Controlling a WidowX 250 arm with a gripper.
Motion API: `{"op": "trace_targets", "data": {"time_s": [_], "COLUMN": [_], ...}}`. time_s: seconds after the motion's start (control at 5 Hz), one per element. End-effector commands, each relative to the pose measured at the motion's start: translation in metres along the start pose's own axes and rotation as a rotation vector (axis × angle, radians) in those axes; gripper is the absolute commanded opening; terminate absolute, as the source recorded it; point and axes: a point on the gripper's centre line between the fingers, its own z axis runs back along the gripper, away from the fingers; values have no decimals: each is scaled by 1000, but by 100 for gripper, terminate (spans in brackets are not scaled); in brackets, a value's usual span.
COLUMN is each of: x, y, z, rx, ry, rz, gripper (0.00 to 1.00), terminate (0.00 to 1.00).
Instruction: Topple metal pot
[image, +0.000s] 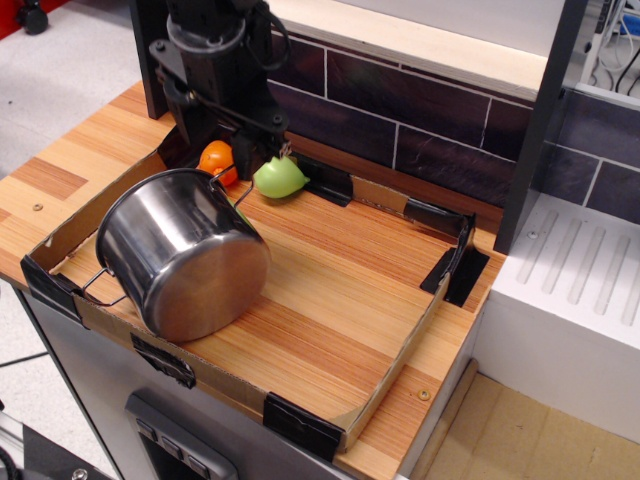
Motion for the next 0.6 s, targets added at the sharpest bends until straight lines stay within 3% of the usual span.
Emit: {"op": "trace_targets", "data": {"time_s": [0.0,0.4], "x": [-2,6], "y": [25,38], "z": [33,86], "rx": [-22,-94], "ry": [-97,-160], "rz": [12,31], "gripper": [100,100], "terminate": [0,0]}}
